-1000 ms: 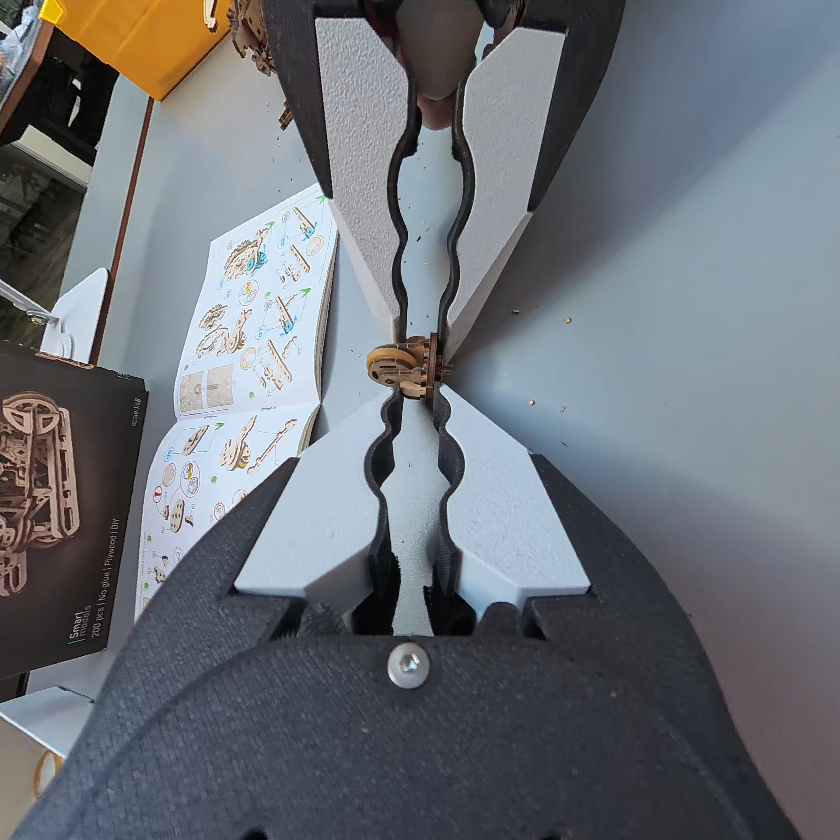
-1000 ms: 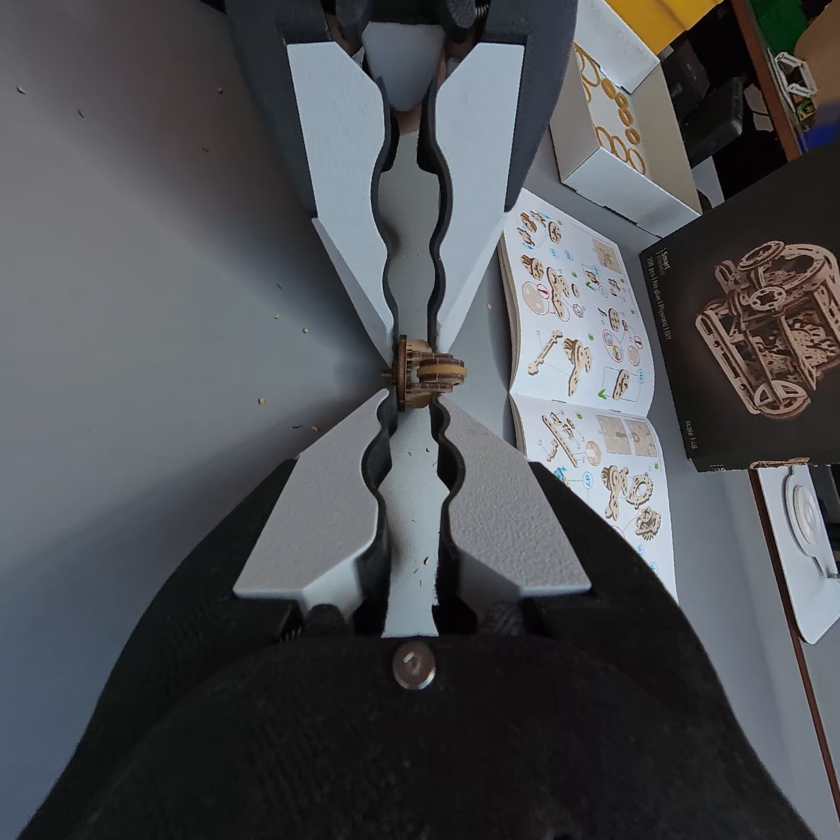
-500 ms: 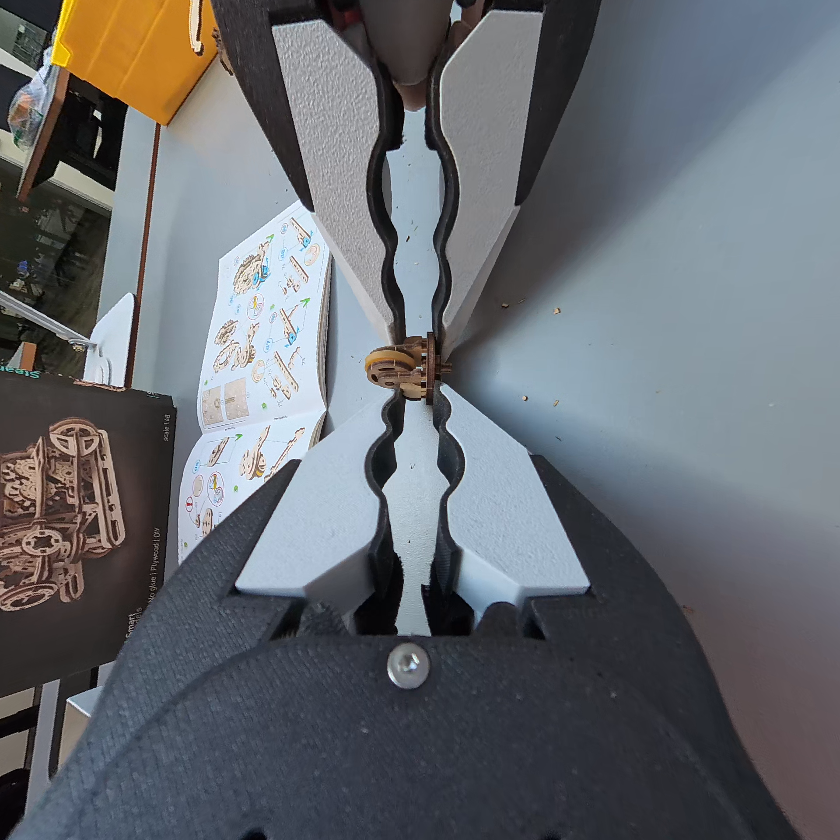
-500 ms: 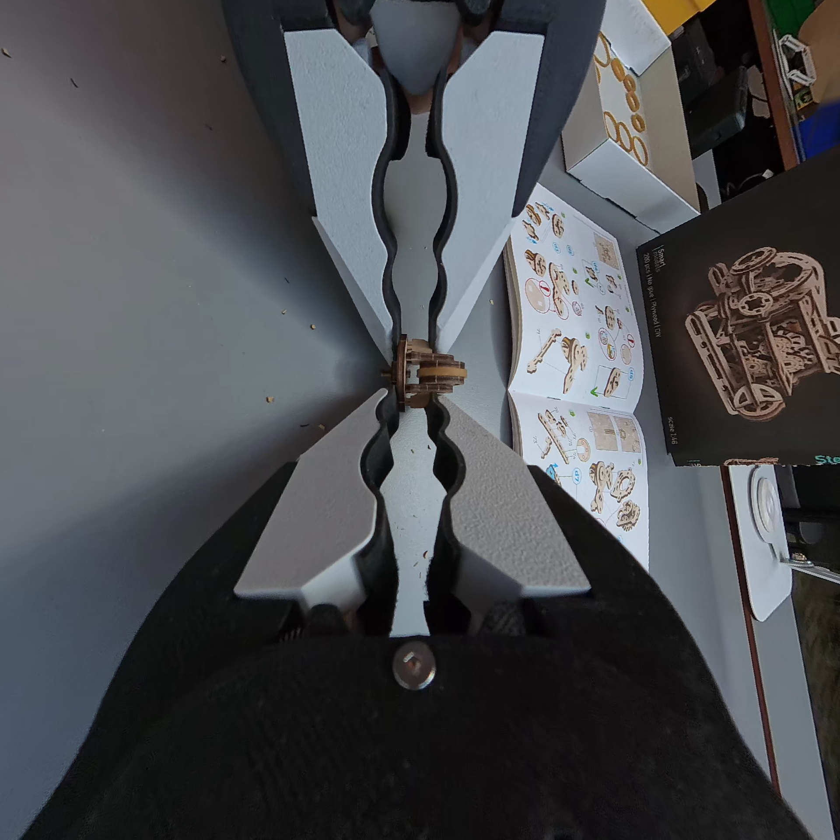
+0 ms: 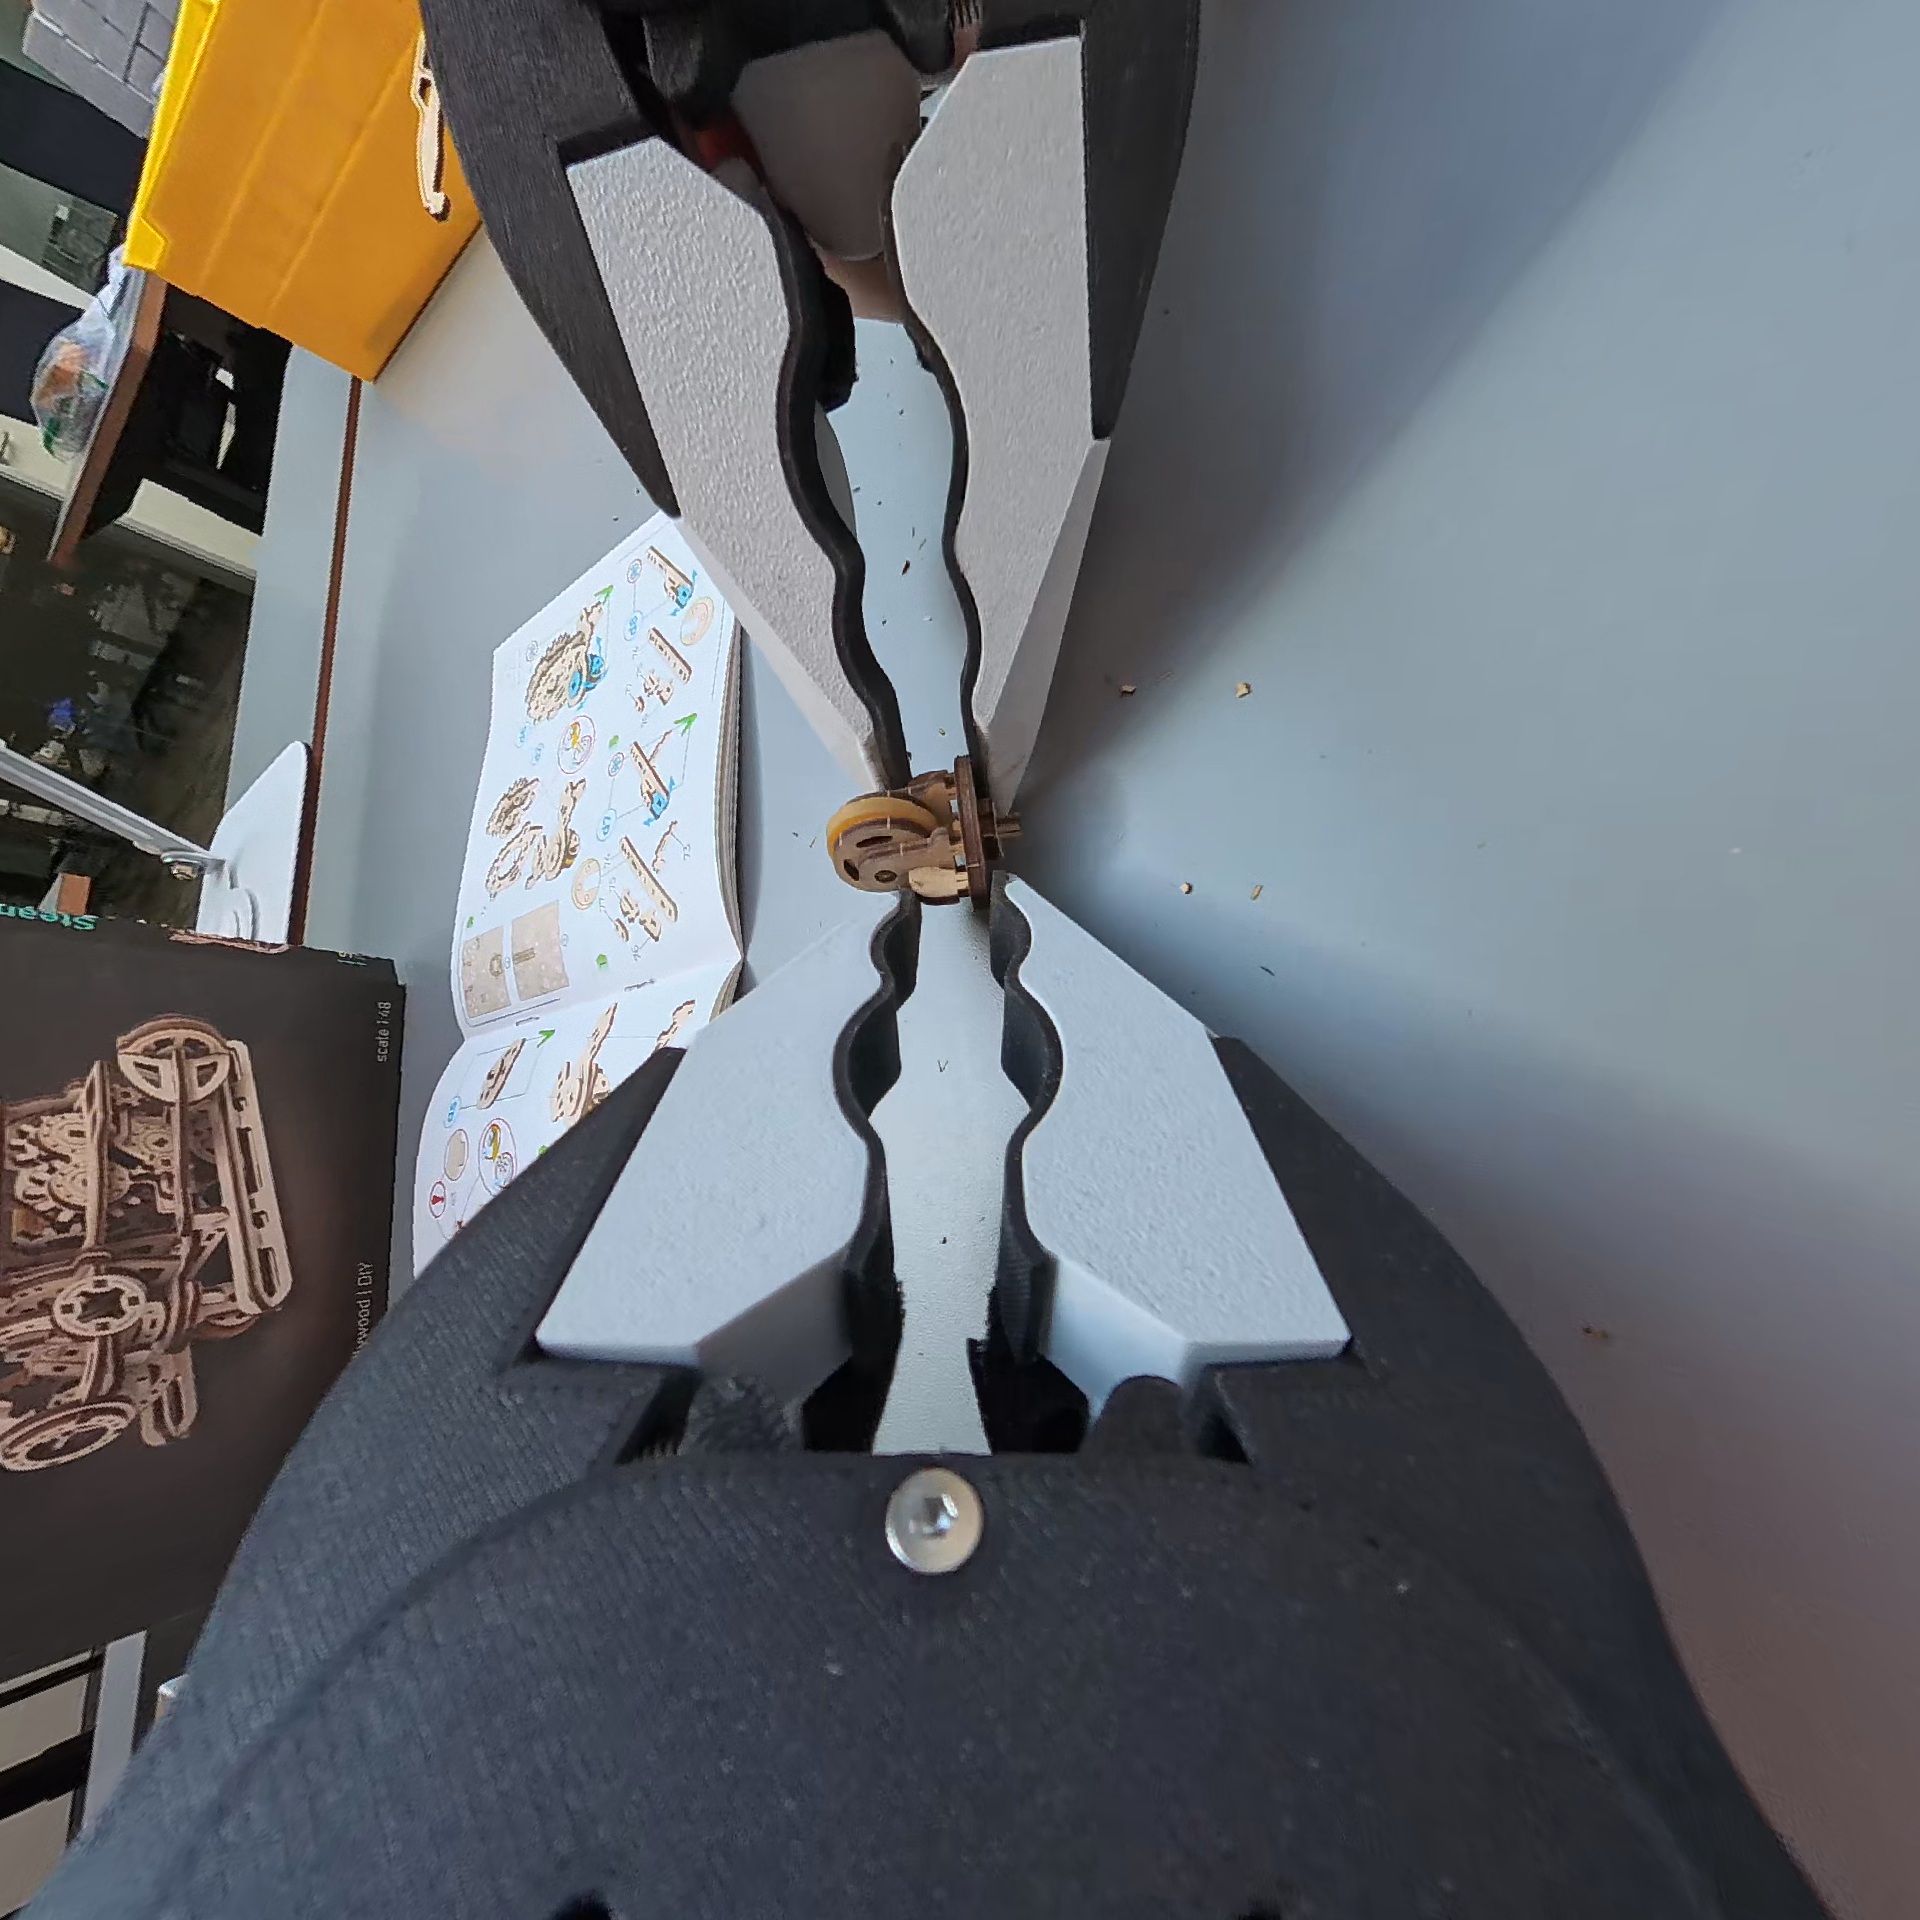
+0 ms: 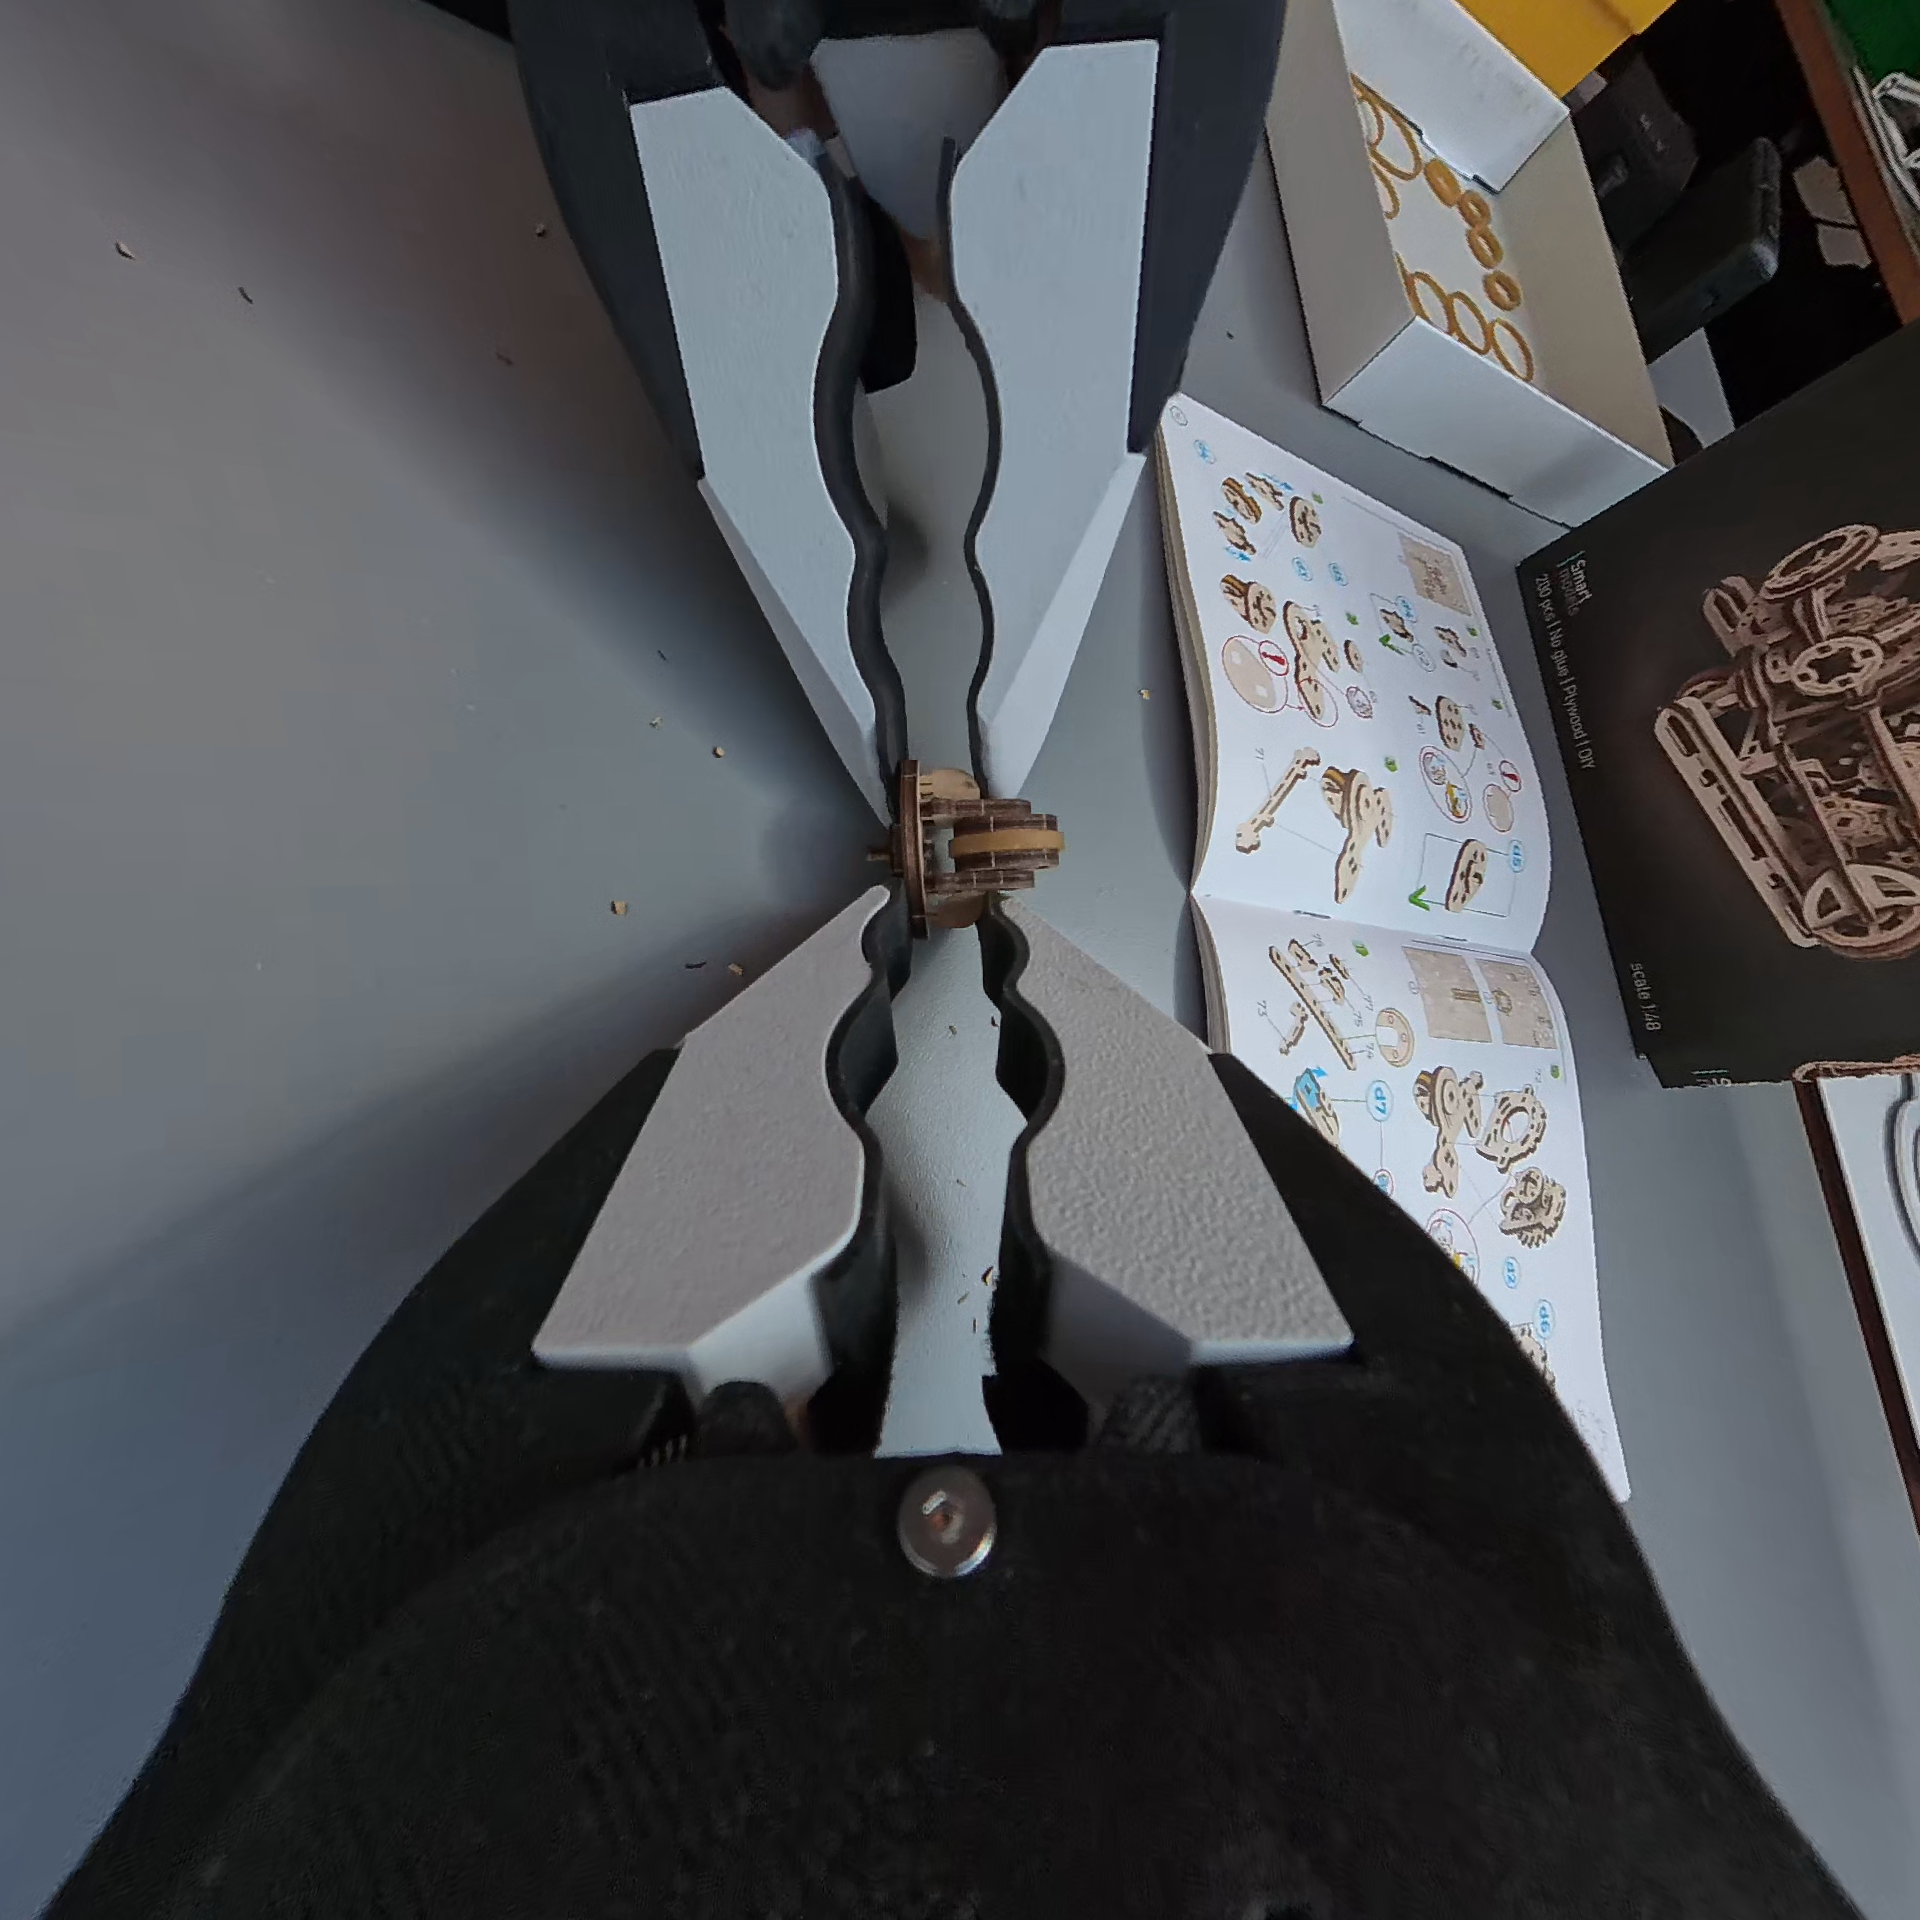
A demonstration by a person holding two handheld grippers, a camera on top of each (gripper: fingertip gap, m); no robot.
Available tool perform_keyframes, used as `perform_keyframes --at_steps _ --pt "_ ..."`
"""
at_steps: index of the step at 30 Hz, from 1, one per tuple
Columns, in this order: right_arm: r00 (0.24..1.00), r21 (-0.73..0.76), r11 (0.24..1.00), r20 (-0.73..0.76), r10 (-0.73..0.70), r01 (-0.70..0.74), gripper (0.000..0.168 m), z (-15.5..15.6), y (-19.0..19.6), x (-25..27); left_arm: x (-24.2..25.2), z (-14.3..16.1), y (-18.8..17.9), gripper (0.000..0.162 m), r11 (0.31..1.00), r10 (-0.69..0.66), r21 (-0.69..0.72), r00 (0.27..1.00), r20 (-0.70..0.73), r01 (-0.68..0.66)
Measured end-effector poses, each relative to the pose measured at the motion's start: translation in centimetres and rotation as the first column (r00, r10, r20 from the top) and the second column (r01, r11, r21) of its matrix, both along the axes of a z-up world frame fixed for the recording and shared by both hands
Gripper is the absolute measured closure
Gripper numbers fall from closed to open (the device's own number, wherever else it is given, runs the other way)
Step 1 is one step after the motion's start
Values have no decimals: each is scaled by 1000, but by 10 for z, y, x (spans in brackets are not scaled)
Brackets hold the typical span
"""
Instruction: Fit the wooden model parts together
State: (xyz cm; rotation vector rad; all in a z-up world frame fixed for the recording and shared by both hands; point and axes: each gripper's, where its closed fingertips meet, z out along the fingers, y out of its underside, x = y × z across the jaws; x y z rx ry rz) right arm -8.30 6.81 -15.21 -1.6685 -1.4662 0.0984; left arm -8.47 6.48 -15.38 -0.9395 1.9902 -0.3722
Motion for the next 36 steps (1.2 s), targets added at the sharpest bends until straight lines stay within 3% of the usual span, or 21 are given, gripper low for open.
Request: perform_keyframes --at_steps 13,17,22,25,29,36 --pt "1000 -21 1000 6 9 -9 158 0 -1 -1 -1 -1 -1 153 1000 3 -4 999 -52 -3" --pt "997 -90 996 -80 9 -17 156 0 0 0 0 -1 -2 152 991 16 -135 999 -29 -19" --pt "984 -80 995 -172 38 -52 156 10 -3 0 -1 6 -4 150 997 -15 -73 999 42 18" --pt "957 -88 993 -285 45 -73 156 26 -5 -2 1 21 -4 146 992 8 -124 994 110 6" --pt "899 -51 993 -432 76 -109 157 51 -7 -3 1 46 -11 162 976 6 -215 978 210 40" --pt "904 -86 990 -423 65 -111 156 45 -4 -2 2 43 -10 162 988 15 -153 979 205 17"
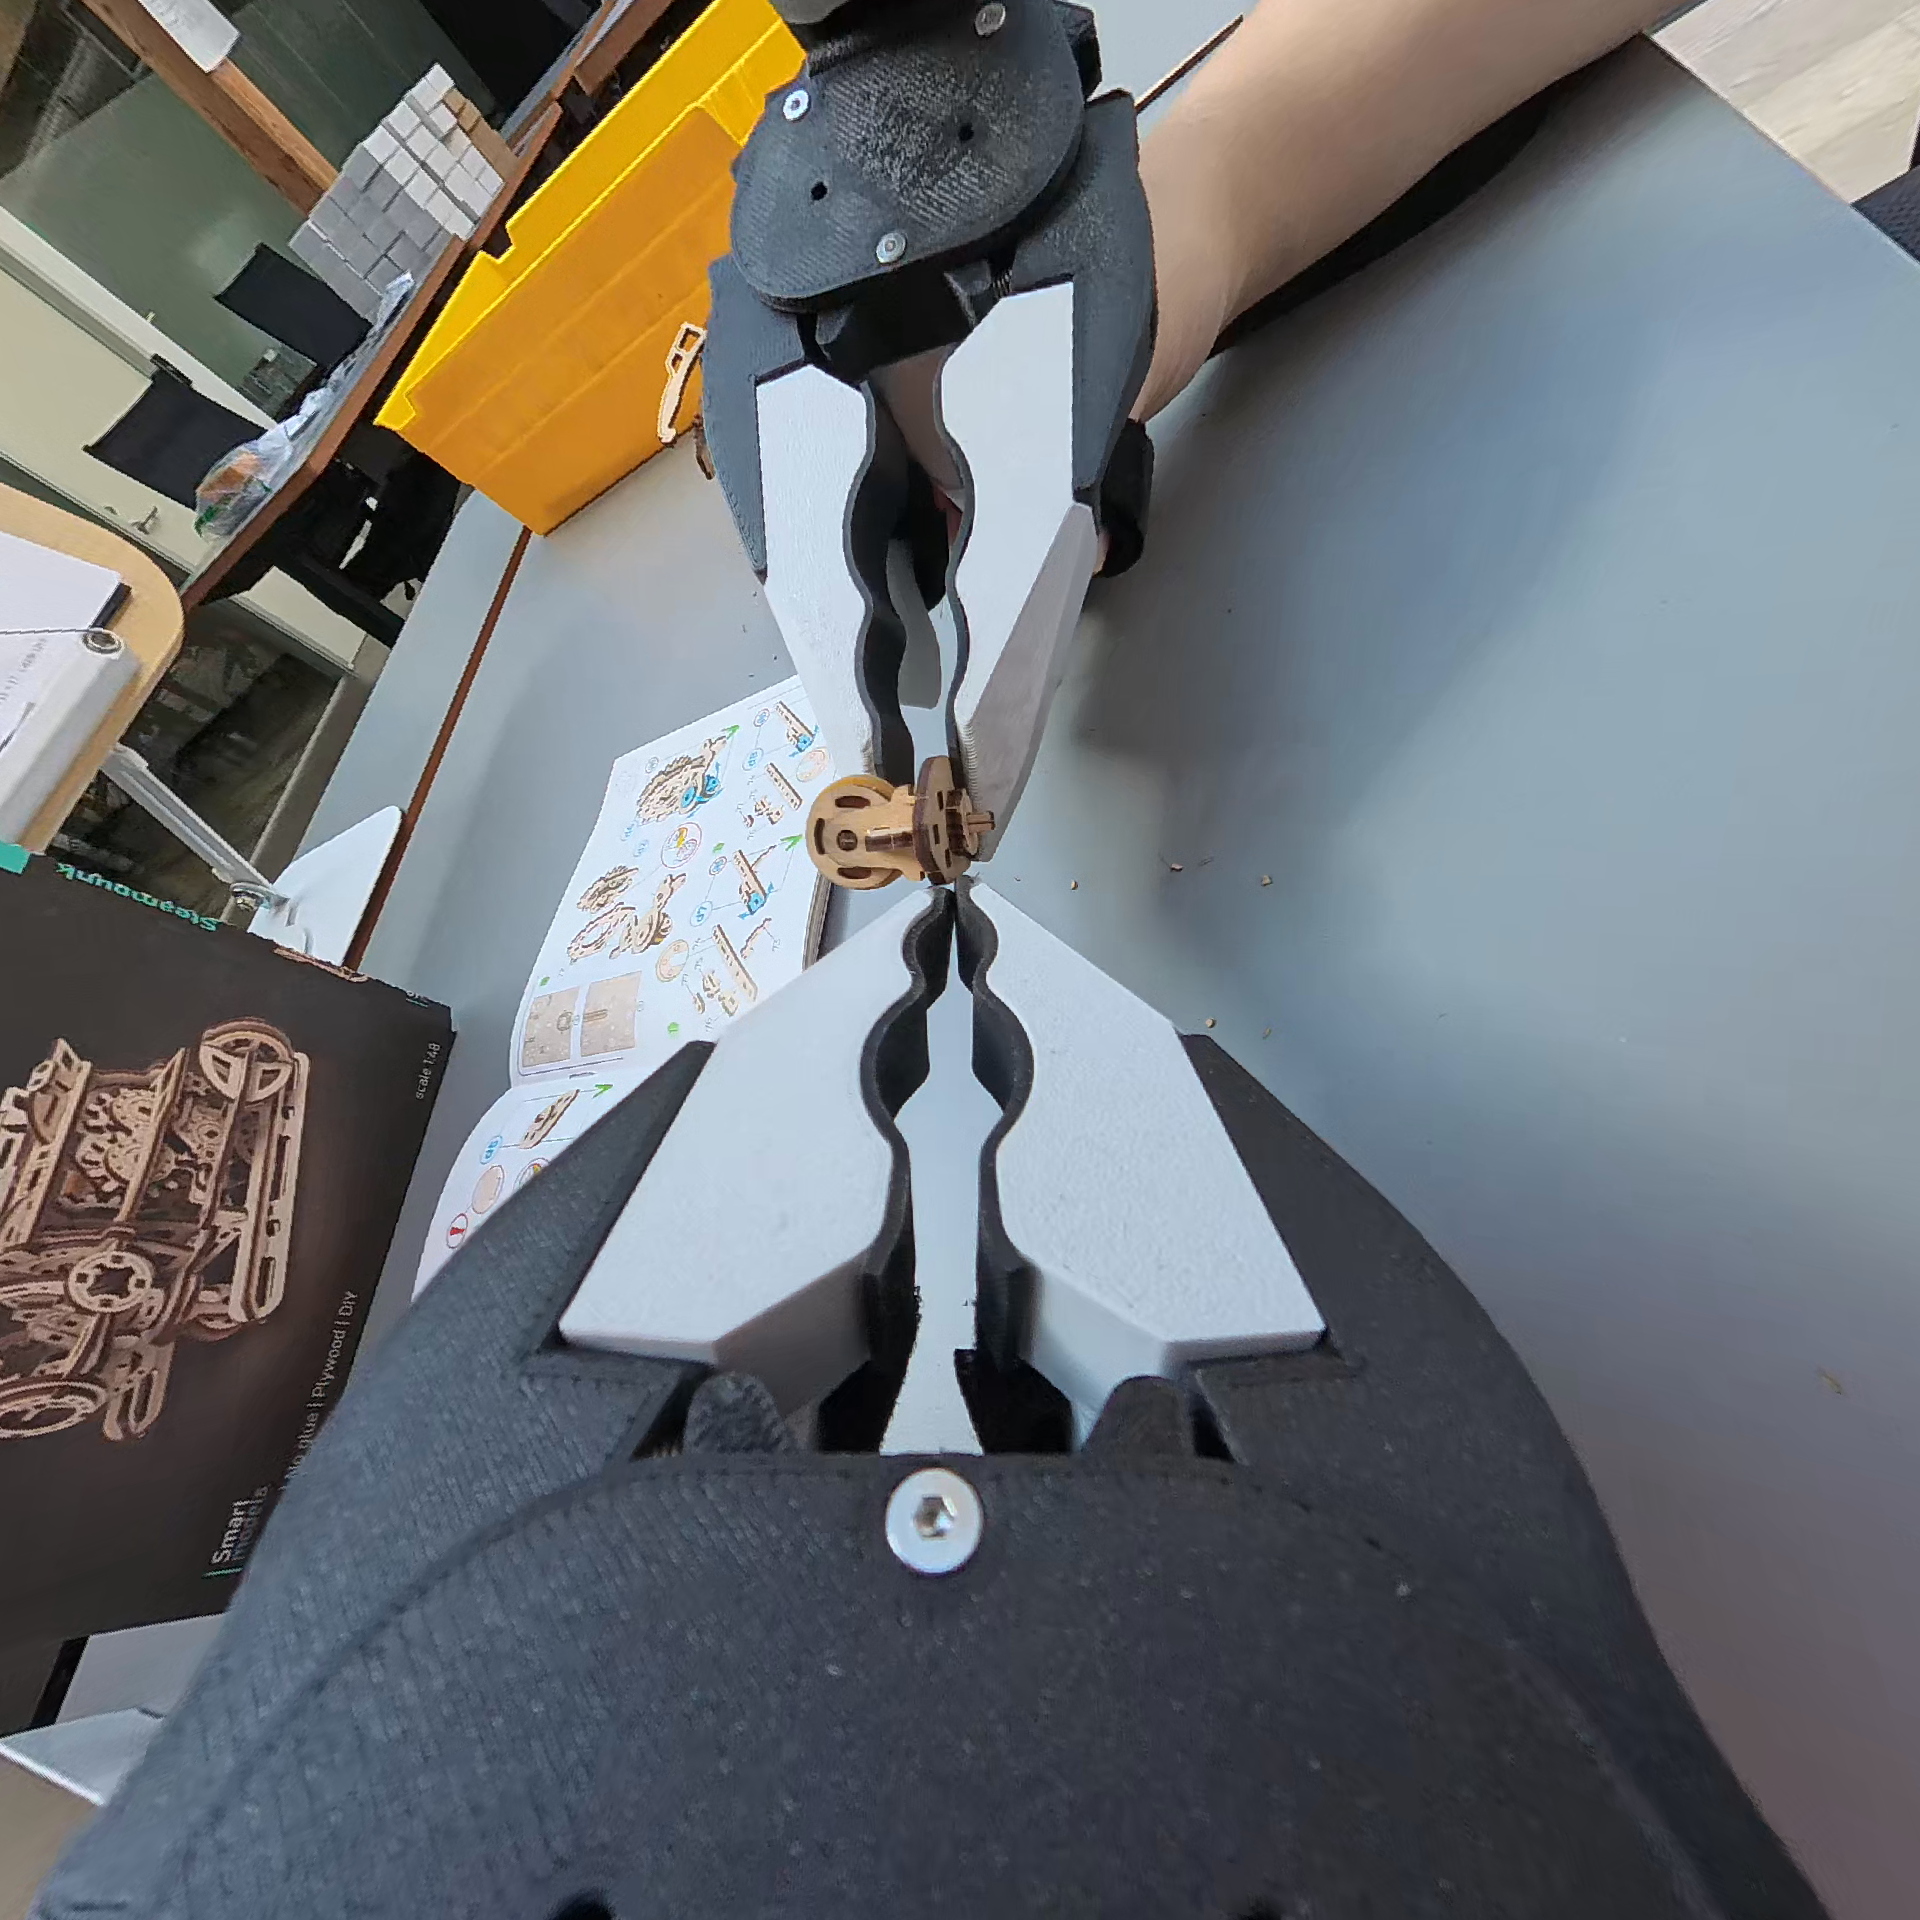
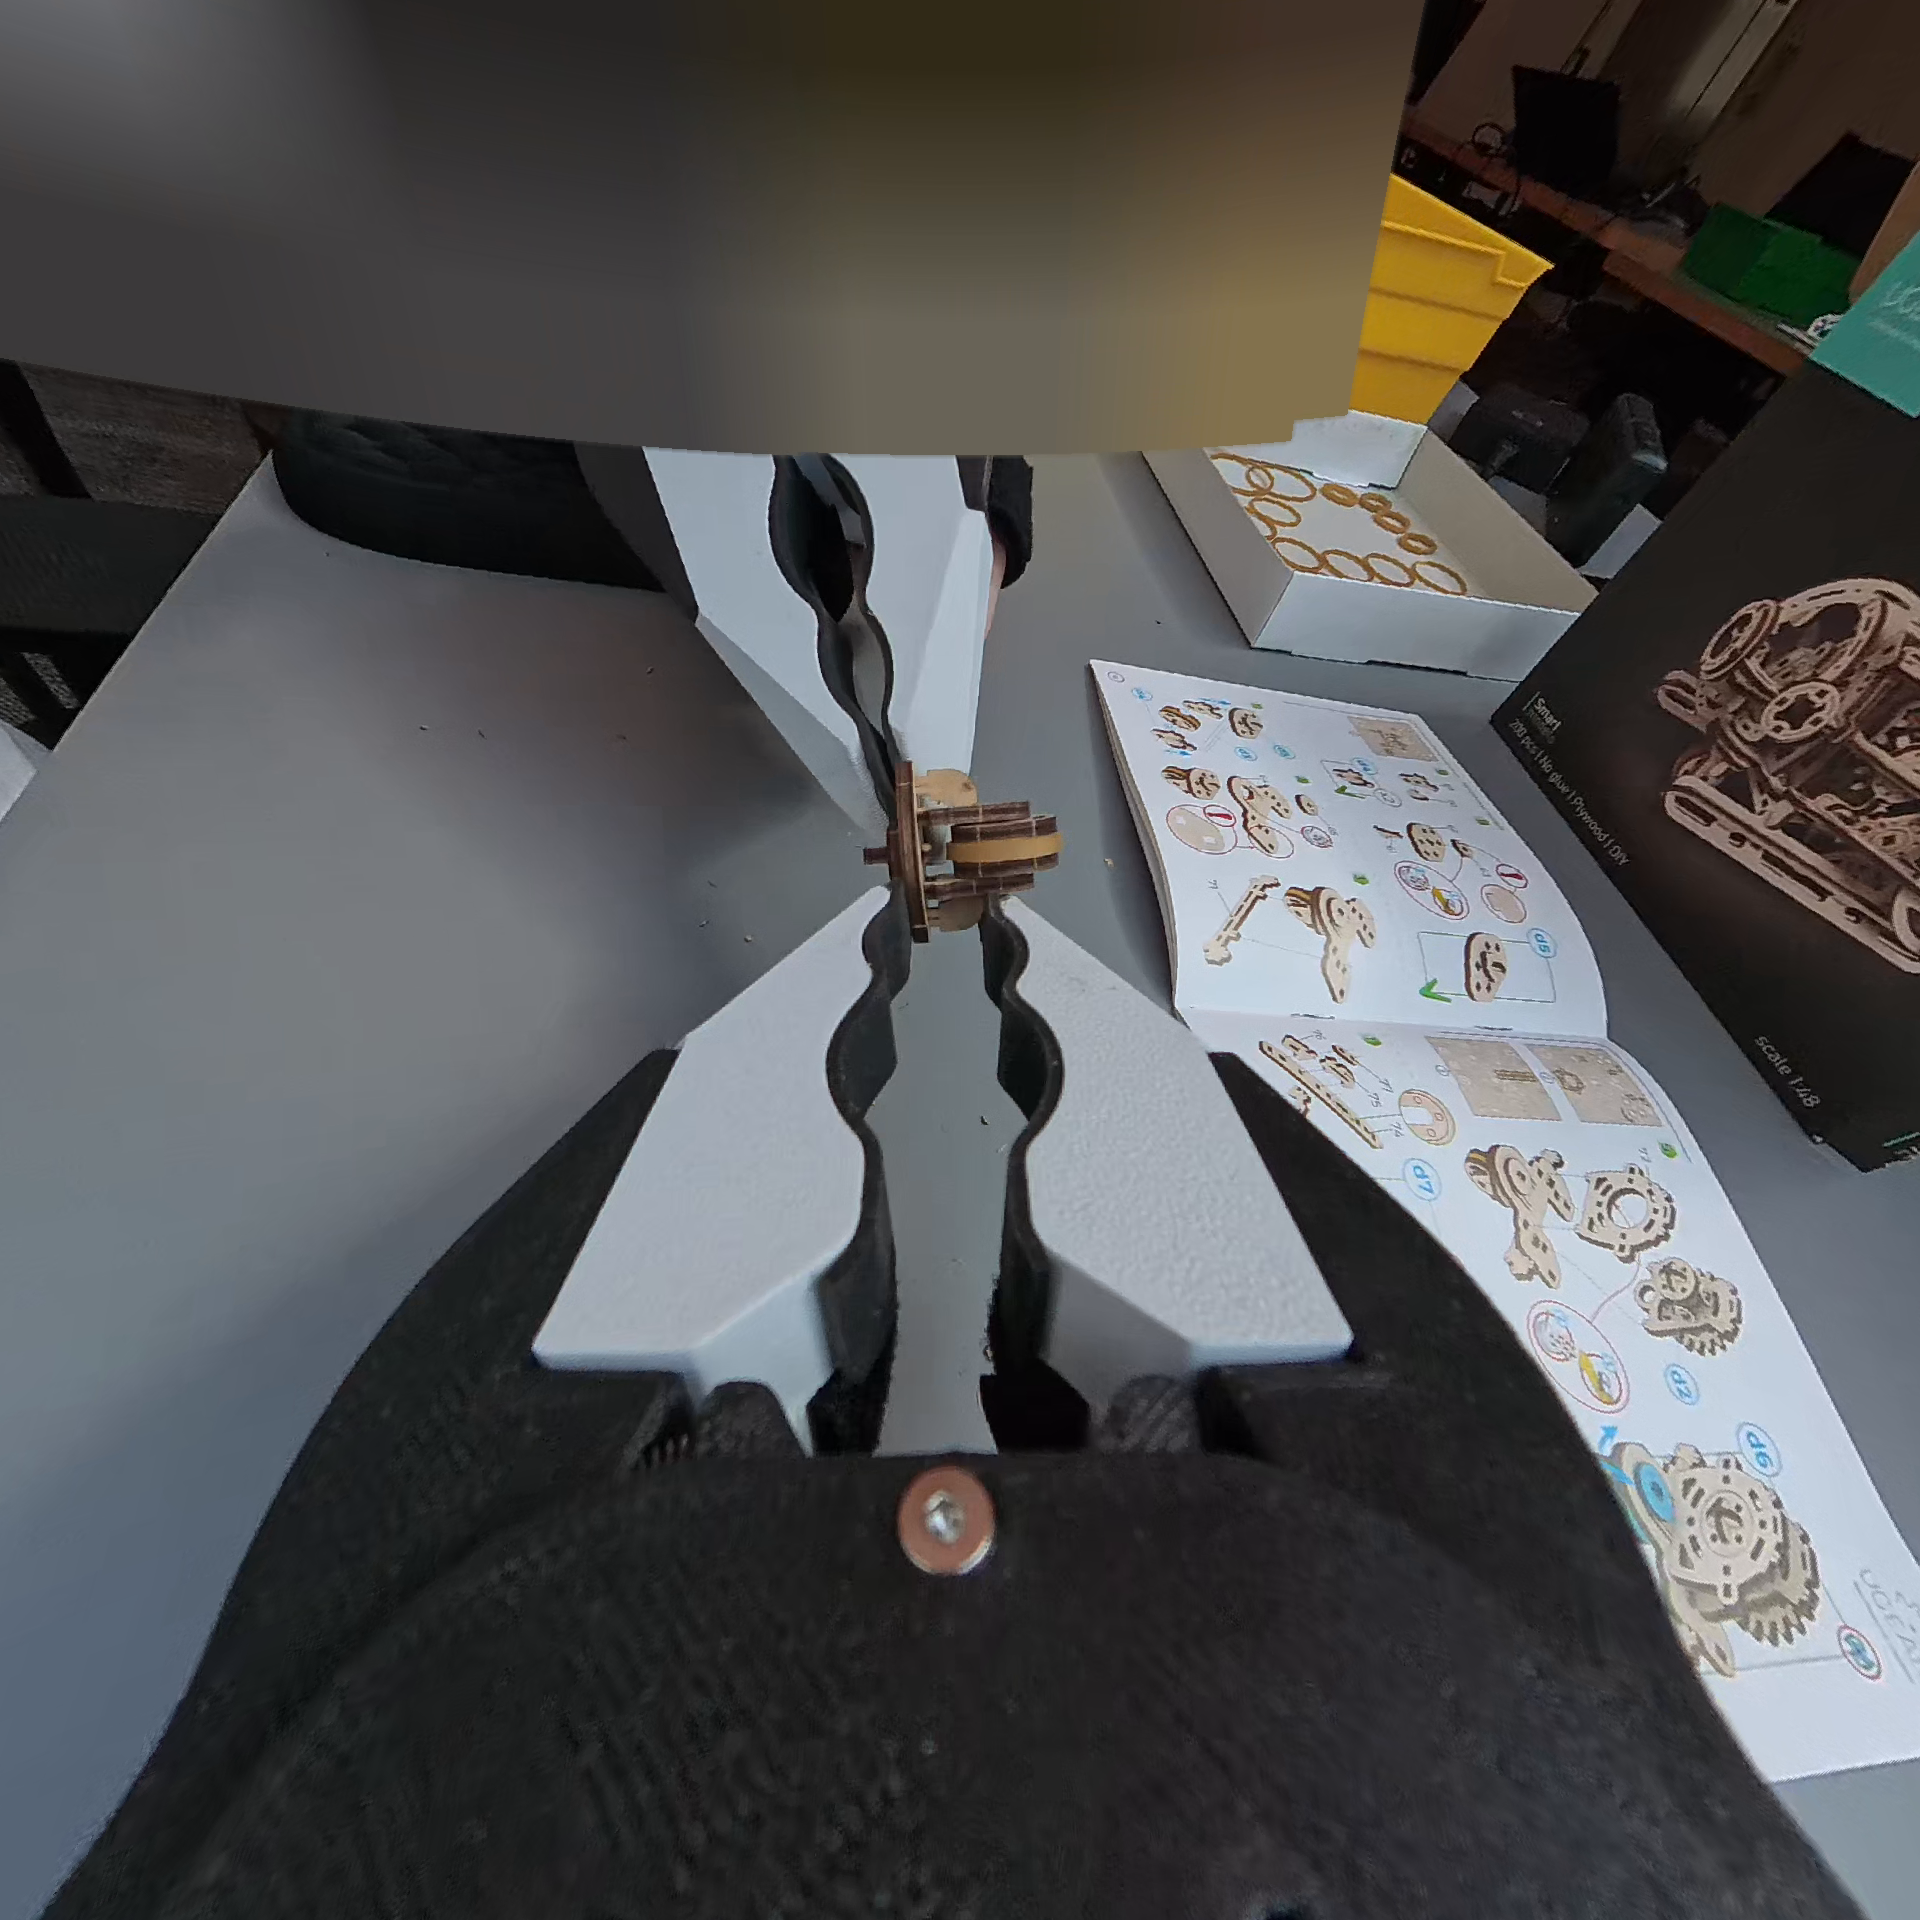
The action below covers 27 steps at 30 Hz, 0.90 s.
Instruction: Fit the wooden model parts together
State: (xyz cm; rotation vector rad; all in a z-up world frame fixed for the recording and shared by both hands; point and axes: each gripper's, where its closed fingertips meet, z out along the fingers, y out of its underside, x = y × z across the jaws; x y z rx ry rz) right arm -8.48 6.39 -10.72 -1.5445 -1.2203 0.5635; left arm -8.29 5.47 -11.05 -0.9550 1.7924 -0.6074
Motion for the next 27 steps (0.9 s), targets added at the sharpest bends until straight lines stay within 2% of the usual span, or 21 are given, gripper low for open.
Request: perform_keyframes --at_steps 10,11,13,17,20,27 --pt "1000 36 999 10 1 -1 156 1 -1 1 -1 3 -1 162 995 -15 -96 1000 11 16" --pt "1000 51 999 10 -1 0 156 3 -1 2 -2 7 0 162 994 -15 -108 999 34 18" --pt "1000 70 998 -10 0 1 156 9 -2 3 -3 18 2 150 993 -14 -118 996 93 25" --pt "999 82 996 -36 22 -19 156 16 -6 2 -4 29 -8 147 990 -61 -116 986 154 80" --pt "999 83 996 -30 31 -29 156 15 -8 0 -3 34 -12 147 990 -76 -104 980 186 97" --pt "986 115 991 -138 88 -72 157 38 -20 -13 -6 61 -26 151 954 -127 -216 935 331 207"
